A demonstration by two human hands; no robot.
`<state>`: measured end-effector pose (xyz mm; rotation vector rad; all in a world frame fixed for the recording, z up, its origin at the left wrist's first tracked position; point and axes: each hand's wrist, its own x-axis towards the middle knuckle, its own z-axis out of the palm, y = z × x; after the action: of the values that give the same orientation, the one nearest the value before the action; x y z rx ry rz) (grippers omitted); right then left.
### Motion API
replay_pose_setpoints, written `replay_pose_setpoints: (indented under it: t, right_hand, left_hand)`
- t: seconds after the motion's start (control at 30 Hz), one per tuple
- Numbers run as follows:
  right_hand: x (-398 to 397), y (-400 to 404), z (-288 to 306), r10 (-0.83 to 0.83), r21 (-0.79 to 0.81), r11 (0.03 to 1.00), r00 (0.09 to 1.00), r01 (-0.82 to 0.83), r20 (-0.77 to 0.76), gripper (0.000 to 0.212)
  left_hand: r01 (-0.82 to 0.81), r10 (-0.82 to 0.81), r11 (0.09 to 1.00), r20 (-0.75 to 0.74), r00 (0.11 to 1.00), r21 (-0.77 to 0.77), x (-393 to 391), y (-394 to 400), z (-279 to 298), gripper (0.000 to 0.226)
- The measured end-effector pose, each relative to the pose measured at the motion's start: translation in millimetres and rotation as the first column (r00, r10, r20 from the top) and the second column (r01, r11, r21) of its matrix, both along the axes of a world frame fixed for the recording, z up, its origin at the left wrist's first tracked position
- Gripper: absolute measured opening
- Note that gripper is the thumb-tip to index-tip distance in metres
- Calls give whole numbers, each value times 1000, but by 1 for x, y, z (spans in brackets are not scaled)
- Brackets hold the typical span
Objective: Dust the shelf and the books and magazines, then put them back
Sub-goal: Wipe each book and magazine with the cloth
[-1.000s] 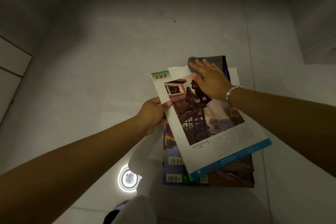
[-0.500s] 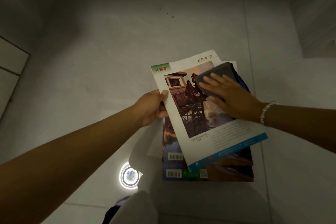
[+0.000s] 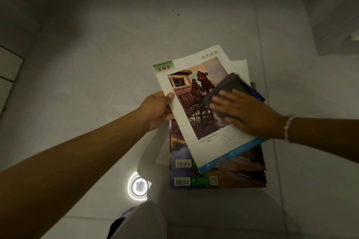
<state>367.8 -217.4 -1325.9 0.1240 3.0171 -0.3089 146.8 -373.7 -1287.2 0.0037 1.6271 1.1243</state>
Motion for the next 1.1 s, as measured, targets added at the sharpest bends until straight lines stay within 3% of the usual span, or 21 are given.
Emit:
replay_pose_setpoints:
  t: [0.1, 0.17, 0.3, 0.47, 0.57, 0.77, 0.87, 0.97, 1.1]
  right_hand:
    - [-3, -3, -5, -284, -1, 959, 956, 284, -69, 51]
    - [-7, -32, -3, -311, -4, 950, 945, 312, -105, 51]
    - [8, -91, -2, 107, 115, 989, 991, -97, -82, 48]
    - [29, -68, -7, 315, 105, 944, 949, -312, -9, 47]
    - [41, -31, -4, 209, 30, 978, 978, -209, -1, 47]
    - [21, 11, 5, -166, -97, 981, 986, 168, 28, 54]
    - [-7, 12, 12, -325, -192, 925, 945, 327, 41, 59]
    - [-33, 7, 15, -457, -283, 848, 888, 449, 40, 47]
    - [-62, 8, 17, -589, -378, 732, 805, 567, 69, 45]
  left_hand:
    - [-22, 22, 1000, -35, 999, 2, 2, 1, -1, 22]
    - [-42, 41, 999, -46, 998, -8, 4, 1, -2, 21]
    - [-65, 63, 998, -63, 996, -26, 6, 2, -3, 22]
    - [-64, 57, 997, -129, 990, -45, 8, 4, -3, 21]
    - [-74, 68, 996, -132, 989, -46, 9, 4, -2, 24]
    - [-90, 84, 995, -128, 988, -46, 9, 3, -2, 21]
    - [-105, 104, 995, -31, 994, -2, 8, 3, -1, 27]
    - [-73, 64, 991, 78, 995, 115, 11, 6, 4, 31]
    - [16, -19, 992, 20, 1000, 122, 17, 18, 9, 31]
